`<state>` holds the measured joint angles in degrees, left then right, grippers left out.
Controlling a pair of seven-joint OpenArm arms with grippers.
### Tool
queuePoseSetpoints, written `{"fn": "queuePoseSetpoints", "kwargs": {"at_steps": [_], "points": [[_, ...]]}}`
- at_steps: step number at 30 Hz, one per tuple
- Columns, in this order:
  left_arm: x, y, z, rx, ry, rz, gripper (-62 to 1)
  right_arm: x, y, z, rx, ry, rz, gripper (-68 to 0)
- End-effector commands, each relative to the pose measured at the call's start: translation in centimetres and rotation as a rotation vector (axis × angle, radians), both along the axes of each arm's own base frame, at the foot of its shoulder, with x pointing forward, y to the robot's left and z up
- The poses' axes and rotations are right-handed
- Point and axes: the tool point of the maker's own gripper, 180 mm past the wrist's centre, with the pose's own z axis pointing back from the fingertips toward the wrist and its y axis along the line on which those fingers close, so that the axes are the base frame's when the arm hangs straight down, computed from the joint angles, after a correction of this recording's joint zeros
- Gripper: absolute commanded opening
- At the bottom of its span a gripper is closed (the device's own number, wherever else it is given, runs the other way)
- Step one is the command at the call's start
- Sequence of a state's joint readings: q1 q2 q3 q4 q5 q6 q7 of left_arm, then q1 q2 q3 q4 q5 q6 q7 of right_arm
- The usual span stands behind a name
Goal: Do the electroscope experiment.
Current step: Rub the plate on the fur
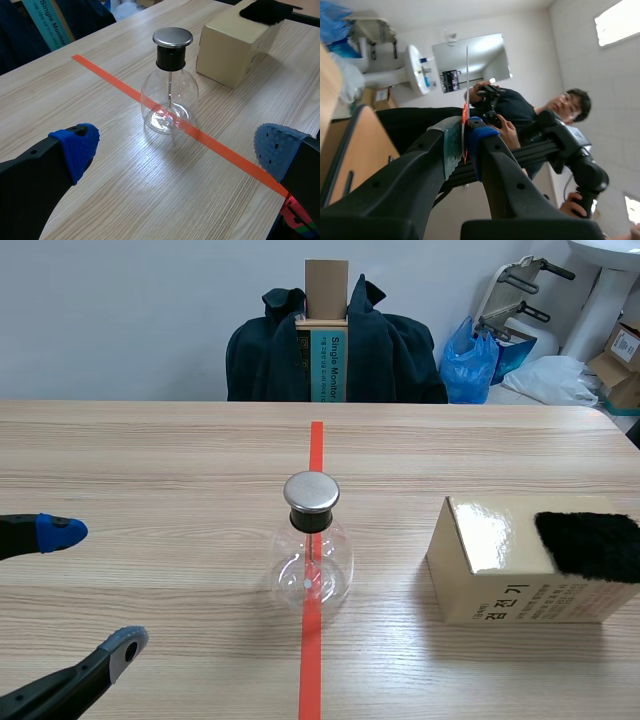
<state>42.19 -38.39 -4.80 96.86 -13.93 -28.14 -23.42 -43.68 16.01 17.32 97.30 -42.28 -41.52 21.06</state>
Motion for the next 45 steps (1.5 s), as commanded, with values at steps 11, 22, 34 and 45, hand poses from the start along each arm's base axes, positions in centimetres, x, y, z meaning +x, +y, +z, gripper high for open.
{"fn": "queuePoseSetpoints", "kwargs": {"at_steps": [11, 22, 34, 45], "points": [[0.1, -0.4, 0.6, -0.027, -0.014, -0.002, 1.4, 0.0, 2.5, -9.7, -0.019, 0.179, 0.100, -66.6], [0.1, -0.4, 0.5, -0.026, -0.013, -0.002, 1.4, -0.9, 4.1, -13.1, -0.051, 0.282, 0.176, -66.6], [0.1, -0.4, 0.5, -0.026, -0.013, -0.002, 1.4, -1.5, 6.0, -14.4, -0.043, 0.342, 0.287, -66.7], [0.1, -0.4, 0.6, -0.027, -0.014, -0.001, 1.4, -1.3, 4.0, -14.9, -0.023, 0.367, 0.167, -66.7]]}}
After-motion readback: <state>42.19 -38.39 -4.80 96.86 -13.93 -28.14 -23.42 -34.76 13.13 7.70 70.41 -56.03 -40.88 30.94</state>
